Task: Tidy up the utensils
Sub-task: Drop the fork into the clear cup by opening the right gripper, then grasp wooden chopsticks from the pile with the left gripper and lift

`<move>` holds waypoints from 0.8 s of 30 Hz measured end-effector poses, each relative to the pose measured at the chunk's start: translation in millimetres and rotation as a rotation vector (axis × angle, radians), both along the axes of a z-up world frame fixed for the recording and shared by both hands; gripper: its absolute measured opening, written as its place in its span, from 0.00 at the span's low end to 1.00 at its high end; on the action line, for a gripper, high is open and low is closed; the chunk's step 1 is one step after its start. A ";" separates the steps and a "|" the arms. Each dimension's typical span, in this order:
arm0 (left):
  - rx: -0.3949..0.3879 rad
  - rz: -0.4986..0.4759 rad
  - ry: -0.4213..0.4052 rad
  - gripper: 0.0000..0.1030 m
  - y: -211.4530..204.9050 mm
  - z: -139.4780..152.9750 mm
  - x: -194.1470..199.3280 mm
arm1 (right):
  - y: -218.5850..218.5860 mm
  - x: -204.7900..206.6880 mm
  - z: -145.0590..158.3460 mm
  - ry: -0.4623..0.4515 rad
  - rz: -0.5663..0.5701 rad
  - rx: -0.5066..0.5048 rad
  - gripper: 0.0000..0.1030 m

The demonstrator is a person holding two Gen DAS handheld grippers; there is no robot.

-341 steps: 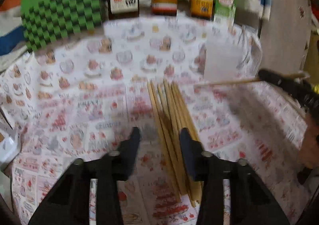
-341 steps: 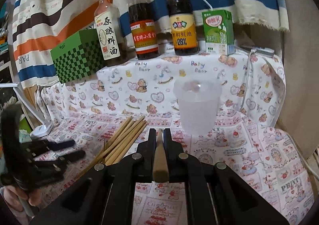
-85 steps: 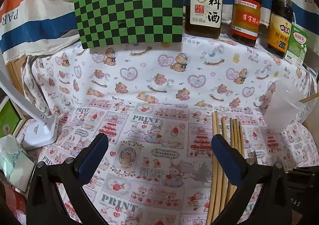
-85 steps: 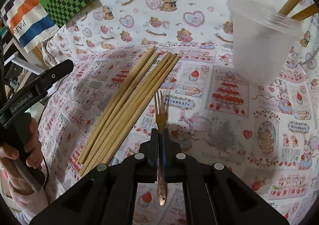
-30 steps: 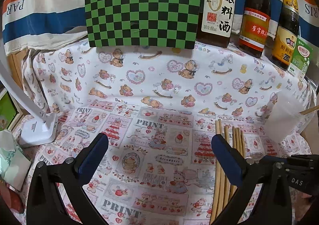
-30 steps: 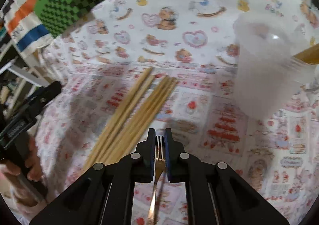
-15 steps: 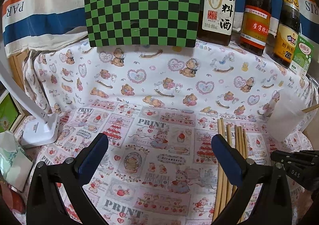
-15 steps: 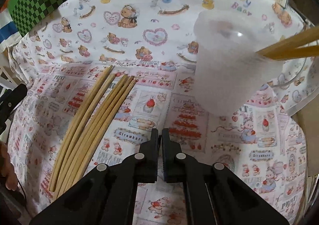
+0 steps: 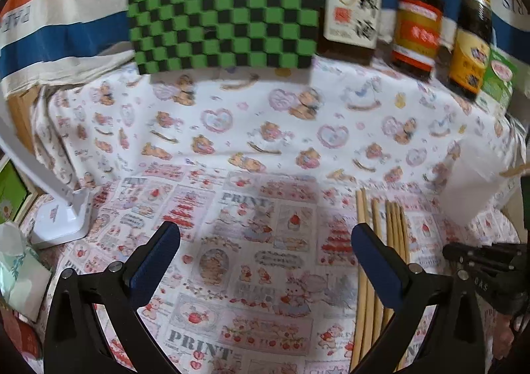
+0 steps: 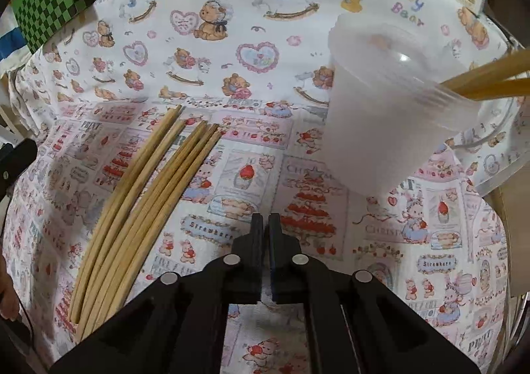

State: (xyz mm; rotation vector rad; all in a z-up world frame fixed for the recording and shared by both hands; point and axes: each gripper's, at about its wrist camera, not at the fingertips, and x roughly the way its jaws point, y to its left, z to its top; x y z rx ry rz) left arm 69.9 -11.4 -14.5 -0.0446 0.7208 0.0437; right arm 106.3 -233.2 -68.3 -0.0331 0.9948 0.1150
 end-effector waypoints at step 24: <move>-0.112 -0.279 0.239 0.17 -56.9 -27.1 0.9 | 0.6 -71.8 91.3 -0.590 -0.002 0.018 0.02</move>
